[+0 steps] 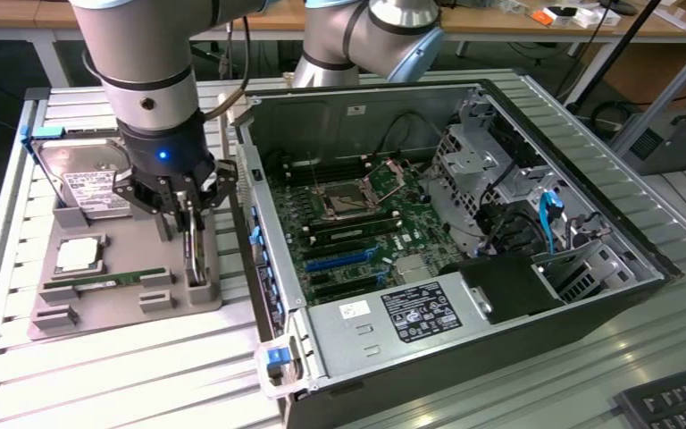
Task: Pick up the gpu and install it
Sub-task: 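Pick up the gpu and move the gpu toward the slot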
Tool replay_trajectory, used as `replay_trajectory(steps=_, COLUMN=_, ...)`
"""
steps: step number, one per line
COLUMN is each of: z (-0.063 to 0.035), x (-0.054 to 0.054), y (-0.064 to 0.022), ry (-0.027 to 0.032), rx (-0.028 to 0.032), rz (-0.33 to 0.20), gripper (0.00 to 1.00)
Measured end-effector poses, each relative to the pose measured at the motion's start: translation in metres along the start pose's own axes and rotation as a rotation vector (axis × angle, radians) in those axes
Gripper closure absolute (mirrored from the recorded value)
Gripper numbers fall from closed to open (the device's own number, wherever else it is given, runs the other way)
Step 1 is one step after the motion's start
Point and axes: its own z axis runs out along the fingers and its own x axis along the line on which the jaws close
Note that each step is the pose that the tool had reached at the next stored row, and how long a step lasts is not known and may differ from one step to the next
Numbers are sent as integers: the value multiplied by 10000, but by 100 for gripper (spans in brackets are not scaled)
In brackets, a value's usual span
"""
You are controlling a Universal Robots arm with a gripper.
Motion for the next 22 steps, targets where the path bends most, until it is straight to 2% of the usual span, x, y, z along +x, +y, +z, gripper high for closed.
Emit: replay_trajectory(steps=22, z=-83, x=-2, y=1, ry=1, rx=0, rz=0, gripper=73)
